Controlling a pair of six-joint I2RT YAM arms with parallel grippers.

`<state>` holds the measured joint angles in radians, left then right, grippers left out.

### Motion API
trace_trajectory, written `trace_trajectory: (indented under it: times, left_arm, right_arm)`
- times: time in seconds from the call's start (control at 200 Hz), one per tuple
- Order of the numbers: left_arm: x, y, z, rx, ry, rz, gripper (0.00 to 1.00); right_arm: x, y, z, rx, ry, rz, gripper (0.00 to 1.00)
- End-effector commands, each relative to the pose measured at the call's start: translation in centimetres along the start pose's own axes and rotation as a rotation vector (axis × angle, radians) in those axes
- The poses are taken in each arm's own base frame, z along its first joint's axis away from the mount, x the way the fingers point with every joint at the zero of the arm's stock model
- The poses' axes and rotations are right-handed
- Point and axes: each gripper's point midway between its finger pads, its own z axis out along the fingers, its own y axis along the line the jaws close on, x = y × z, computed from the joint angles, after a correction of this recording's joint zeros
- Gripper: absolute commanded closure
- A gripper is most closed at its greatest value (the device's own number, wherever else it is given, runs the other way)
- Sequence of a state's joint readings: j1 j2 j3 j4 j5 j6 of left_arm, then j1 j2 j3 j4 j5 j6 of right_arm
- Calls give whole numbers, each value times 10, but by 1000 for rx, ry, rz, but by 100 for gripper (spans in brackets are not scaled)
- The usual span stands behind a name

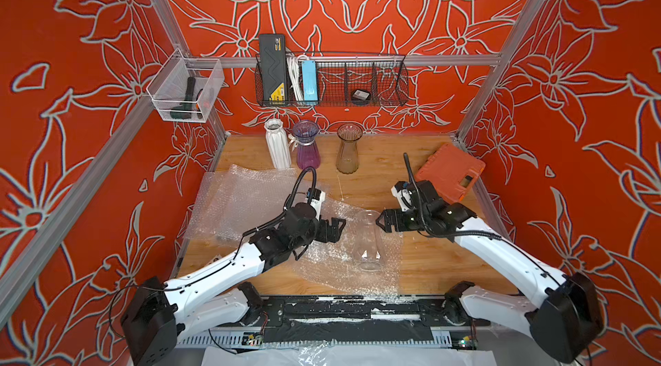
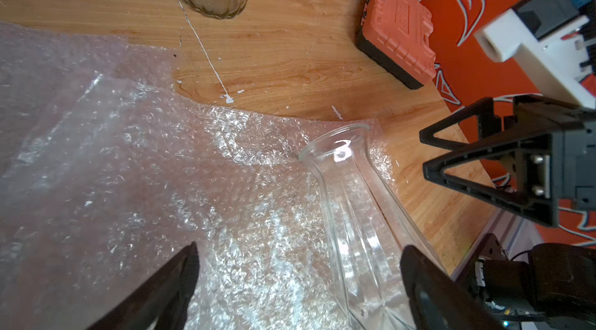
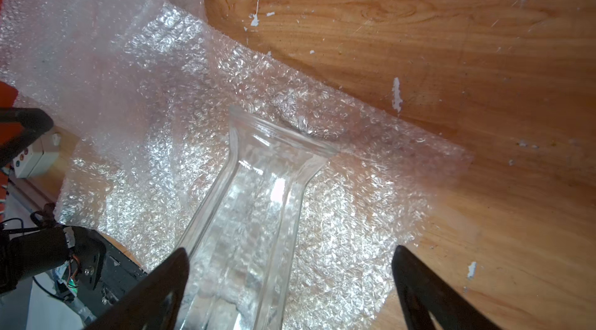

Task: Unwrap the vase from the bubble wrap
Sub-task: Unwrap the bubble wrap at the center of the board, then pick up the vase from the bubble wrap.

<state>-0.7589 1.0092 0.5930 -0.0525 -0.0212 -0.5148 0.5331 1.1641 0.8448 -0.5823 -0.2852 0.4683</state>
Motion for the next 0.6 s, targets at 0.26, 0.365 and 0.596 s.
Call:
trace_trajectory:
  times: [0.26,0.365,0.596]
  left_arm:
    - [12,1,-8,59,-25,-8,5]
    - [10,1,-10,62,-43,-7,5]
    - [15,2,-8,75,-37,-14,5]
  right_arm:
    - [-11,7,12,27,65,10,2]
    - [-8,2,13,59,95,-3,2]
    - [-2,-4,25,81,134,0,2]
